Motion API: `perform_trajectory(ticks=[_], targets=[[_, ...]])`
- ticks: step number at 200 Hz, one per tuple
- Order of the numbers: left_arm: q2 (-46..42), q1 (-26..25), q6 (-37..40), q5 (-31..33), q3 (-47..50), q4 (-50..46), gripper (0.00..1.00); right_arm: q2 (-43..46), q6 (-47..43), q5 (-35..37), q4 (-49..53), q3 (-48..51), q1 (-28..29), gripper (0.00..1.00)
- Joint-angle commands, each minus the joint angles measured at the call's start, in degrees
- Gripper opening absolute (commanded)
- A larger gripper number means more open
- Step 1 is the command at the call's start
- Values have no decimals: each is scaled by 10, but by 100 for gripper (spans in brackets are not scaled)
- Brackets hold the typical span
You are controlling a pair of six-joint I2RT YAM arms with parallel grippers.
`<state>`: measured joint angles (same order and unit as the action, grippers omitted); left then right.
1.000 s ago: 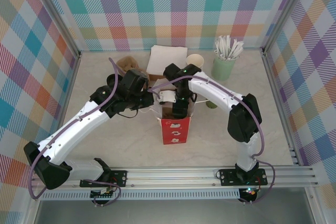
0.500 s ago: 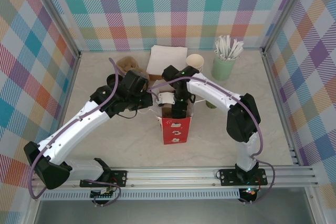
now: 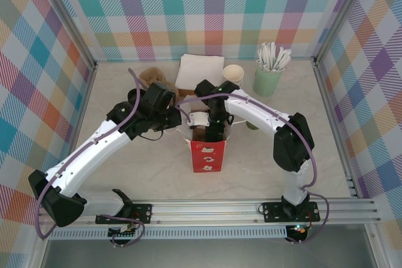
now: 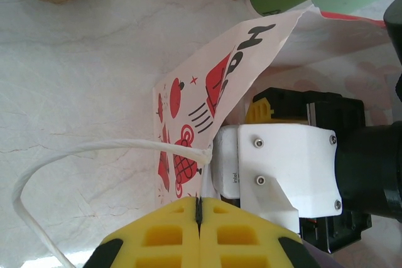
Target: Pack the takeout coffee
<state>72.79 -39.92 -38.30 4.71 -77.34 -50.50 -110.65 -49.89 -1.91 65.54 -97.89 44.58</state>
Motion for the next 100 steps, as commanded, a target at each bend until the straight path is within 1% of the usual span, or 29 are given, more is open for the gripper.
perform_trajectory(ticks=[1, 40, 100], targets=[[-15, 6, 3, -19, 7, 45, 0, 8, -18, 6, 10, 15, 13, 79], [-16, 8, 5, -46, 12, 65, 0, -2, -17, 5, 4, 25, 13, 80], [-13, 7, 6, -54, 12, 66, 0, -29, -16, 6, -2, 23, 13, 81]])
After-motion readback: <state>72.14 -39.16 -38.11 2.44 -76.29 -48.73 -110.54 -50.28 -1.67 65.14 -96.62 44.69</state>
